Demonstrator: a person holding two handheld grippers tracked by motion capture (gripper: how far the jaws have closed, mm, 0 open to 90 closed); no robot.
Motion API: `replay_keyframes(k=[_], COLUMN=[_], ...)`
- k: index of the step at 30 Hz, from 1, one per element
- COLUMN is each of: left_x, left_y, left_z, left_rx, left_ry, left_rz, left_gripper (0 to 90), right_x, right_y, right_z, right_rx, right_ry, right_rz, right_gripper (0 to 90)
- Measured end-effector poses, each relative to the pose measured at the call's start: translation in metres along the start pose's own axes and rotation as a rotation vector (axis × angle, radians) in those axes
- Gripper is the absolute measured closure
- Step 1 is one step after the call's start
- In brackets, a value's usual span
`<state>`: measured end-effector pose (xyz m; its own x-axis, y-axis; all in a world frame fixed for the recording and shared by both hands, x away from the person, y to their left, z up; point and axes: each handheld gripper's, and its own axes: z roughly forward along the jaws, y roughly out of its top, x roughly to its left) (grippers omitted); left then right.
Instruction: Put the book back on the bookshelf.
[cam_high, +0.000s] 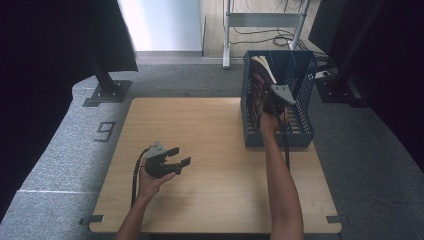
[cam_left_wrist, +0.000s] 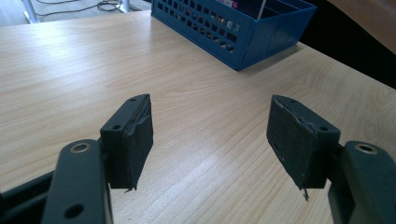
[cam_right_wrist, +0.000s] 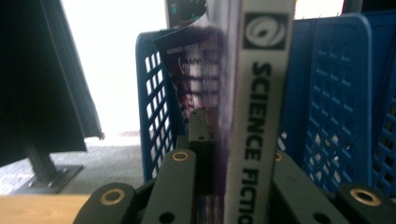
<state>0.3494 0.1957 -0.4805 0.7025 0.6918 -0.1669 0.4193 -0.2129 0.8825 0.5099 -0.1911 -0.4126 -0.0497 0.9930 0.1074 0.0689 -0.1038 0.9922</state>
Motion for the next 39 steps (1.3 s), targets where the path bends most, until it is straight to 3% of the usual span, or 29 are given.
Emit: replay_keyframes(k=[5, 9, 15, 18, 23, 29, 33, 39], left_x=[0.002, 0.004, 0.004, 0.003, 0.0, -0.001, -0.002, -0.003], left_y=[-0.001, -0.001, -0.001, -0.001, 0.0, 0.0, 0.0, 0.0], left_z=[0.0, -0.001, -0.001, -0.002, -0.001, -0.001, -0.001, 0.001], left_rx=[0.005, 0.002, 0.002, 0.001, 0.006, 0.003, 0.004, 0.009], left_ry=[0.006, 0.009, 0.006, 0.003, -0.002, -0.003, -0.007, -0.01], left_rz=[-0.003, -0.006, -0.005, -0.001, 0.006, 0.008, 0.008, 0.012], left_gripper=[31.9, 31.9, 31.9, 32.0, 31.9, 32.0, 32.0, 31.9], right_x=[-0.003, 0.005, 0.023, 0.026, 0.024, 0.021, 0.02, 0.023], right_y=[-0.003, -0.013, -0.02, -0.023, -0.021, -0.024, -0.025, -0.025], right_z=[0.01, 0.016, 0.008, 0.004, 0.001, -0.005, -0.01, -0.012], right_rx=[-0.03, -0.021, -0.019, -0.012, 0.015, 0.053, 0.038, 0.045], right_ry=[-0.006, 0.013, 0.1, 0.125, 0.165, 0.195, 0.212, 0.226], right_rz=[0.041, 0.007, -0.092, -0.119, -0.105, -0.124, -0.113, -0.171], right_gripper=[81.8, 81.7, 80.8, 78.7, 74.1, 67.7, 67.6, 69.8])
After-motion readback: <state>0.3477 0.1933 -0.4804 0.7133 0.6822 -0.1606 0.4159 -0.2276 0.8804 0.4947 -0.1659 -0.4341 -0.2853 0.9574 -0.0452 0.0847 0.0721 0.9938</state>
